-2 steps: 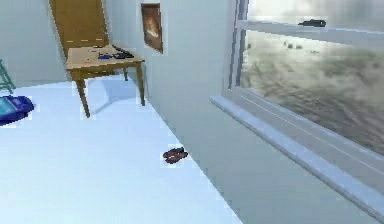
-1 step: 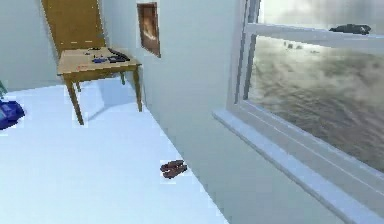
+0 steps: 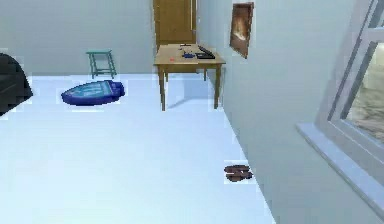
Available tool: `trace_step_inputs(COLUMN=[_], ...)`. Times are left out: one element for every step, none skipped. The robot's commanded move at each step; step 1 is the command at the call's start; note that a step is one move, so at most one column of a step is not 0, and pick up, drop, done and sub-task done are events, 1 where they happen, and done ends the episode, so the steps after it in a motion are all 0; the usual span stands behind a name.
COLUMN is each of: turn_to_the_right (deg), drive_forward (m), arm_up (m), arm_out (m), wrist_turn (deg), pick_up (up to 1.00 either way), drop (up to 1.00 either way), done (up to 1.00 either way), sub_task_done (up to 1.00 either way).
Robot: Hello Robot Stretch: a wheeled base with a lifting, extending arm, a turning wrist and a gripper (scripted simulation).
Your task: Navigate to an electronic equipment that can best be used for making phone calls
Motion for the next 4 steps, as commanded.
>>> trace_step_inputs(turn_to_the_right=[0.0,-33.0,0.0,-45.0], drive_forward=[0.45,0.0,0.9,0.0], arm_up=[0.0,0.0,0.0,0.0], arm_out=[0.0,0.0,0.0,0.0], wrist_turn=[0.0,0.0,0.0,0.0], pick_up=[0.0,0.0,0.0,0.0], drop=[0.0,0.0,0.0,0.0], done=[0.0,0.0,0.0,0.0], sub_task_done=[0.0,0.0,0.0,0.0])
